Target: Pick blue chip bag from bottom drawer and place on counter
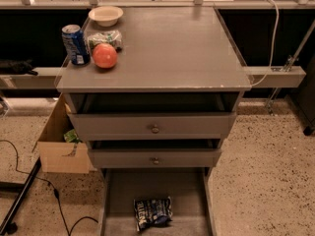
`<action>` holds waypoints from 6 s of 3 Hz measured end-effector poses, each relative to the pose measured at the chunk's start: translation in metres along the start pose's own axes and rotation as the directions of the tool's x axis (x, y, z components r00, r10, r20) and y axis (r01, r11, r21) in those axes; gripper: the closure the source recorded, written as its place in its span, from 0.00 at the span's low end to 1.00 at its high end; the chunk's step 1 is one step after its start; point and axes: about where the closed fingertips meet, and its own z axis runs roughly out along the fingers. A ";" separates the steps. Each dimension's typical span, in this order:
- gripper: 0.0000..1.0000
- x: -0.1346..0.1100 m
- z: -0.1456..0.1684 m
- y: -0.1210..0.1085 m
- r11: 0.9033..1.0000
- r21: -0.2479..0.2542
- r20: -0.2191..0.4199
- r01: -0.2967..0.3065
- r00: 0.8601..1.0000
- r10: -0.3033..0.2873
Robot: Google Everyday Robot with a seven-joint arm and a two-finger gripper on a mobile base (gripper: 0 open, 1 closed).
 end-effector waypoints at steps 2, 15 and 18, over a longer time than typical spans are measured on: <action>0.00 0.033 0.003 0.009 0.999 -0.024 -0.132 0.022 0.991 -0.025; 0.00 0.140 0.016 -0.017 0.993 0.118 -0.403 -0.032 0.912 0.077; 0.00 0.192 -0.015 -0.140 0.902 0.430 -0.464 -0.036 0.849 0.255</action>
Offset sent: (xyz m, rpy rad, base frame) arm 0.0103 -0.0066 -0.0595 -0.1723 0.2272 0.0346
